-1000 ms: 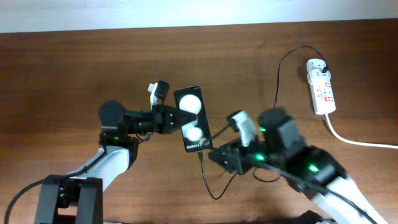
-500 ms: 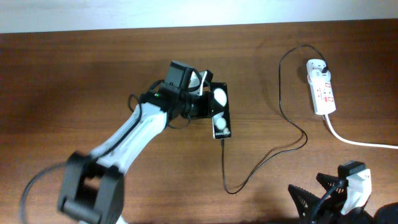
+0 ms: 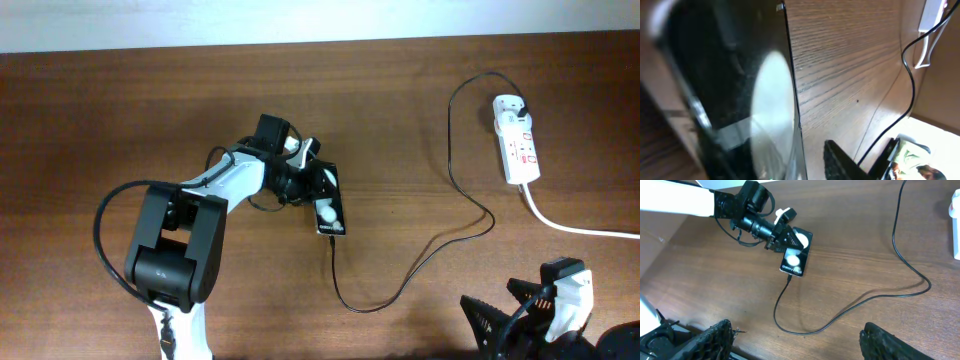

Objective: Plug charger to phone and switch on socket

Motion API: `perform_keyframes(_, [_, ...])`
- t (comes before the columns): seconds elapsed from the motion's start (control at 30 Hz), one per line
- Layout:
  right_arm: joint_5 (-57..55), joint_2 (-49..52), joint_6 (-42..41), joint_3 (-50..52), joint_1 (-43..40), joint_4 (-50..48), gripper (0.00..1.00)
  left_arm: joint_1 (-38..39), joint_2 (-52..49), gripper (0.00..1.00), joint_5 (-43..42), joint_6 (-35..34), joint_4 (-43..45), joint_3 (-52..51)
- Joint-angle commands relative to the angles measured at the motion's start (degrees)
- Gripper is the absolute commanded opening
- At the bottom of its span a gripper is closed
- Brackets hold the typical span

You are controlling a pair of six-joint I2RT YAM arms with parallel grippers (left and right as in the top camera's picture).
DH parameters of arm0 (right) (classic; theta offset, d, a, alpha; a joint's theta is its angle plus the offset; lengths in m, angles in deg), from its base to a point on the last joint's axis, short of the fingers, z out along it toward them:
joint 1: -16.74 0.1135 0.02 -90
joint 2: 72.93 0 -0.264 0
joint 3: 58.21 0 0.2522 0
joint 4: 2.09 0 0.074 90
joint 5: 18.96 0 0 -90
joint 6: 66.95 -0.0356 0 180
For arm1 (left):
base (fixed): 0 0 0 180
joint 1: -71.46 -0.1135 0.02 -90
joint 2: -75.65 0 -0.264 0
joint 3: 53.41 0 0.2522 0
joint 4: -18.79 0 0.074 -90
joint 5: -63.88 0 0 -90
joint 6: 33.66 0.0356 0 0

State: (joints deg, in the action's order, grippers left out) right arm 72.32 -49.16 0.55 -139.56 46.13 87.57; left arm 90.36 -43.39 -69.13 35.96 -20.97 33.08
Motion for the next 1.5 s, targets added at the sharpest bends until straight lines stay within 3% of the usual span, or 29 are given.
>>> perform_keyframes(0.0, [-0.9, -0.3, -0.5, 0.3, -0.3, -0.2, 0.84, 0.0, -0.4, 0.55, 0.0, 0.8, -0.3, 0.5])
perform_keyframes(0.07, [-0.9, -0.3, -0.5, 0.3, -0.3, -0.2, 0.84, 0.0, -0.4, 0.72, 0.0, 0.8, -0.3, 0.5])
perform_keyframes(0.1, [-0.9, -0.3, -0.5, 0.3, -0.3, -0.2, 0.84, 0.0, -0.4, 0.97, 1.0, 0.8, -0.3, 0.5])
perform_keyframes(0.13, [-0.9, -0.3, -0.5, 0.3, -0.3, -0.2, 0.84, 0.0, -0.4, 0.99, 2.4, 0.8, -0.8, 0.5])
perform_keyframes(0.37, [-0.9, -0.3, -0.5, 0.3, -0.3, -0.2, 0.85, 0.0, -0.4, 0.99, 17.6, 0.8, -7.7, 0.5])
perform_keyframes(0.7, [-0.9, -0.3, -1.0, 0.3, -0.3, 0.3, 0.94, -2.9, -0.2, 0.99, 28.0, 0.8, -11.9, 1.7])
perform_keyframes(0.83, [-2.4, -0.3, -1.0, 1.5, -0.3, 0.1, 0.96, -12.0, 0.9, 0.99, 28.0, 1.3, -29.0, 11.5])
perform_keyframes(0.93, [-3.5, -0.3, -7.2, 8.3, -0.3, -2.0, 0.99, -18.8, 5.2, 1.0, 28.0, 8.8, -42.9, 19.8])
perform_keyframes(1.07, [-3.5, -0.2, -15.5, 19.7, -0.3, -10.0, 0.99, -21.0, 20.9, 0.99, 28.0, 16.4, -52.4, 20.9])
perform_keyframes(1.23, [-9.4, 2.3, -15.5, 22.4, -0.3, -15.1, 0.99, -18.9, 49.4, 0.99, 29.6, 16.9, -54.4, 18.6])
perform_keyframes(1.37, [-15.9, 11.9, -15.5, 22.4, -0.3, -19.8, 0.99, -18.9, 79.3, 0.99, 34.0, 16.8, -54.0, 7.0])
perform_keyframes(1.47, [-18.3, 27.7, -15.5, 22.4, -0.3, -24.7, 0.99, -18.9, 95.1, 0.99, 44.5, 16.8, -55.3, 3.7])
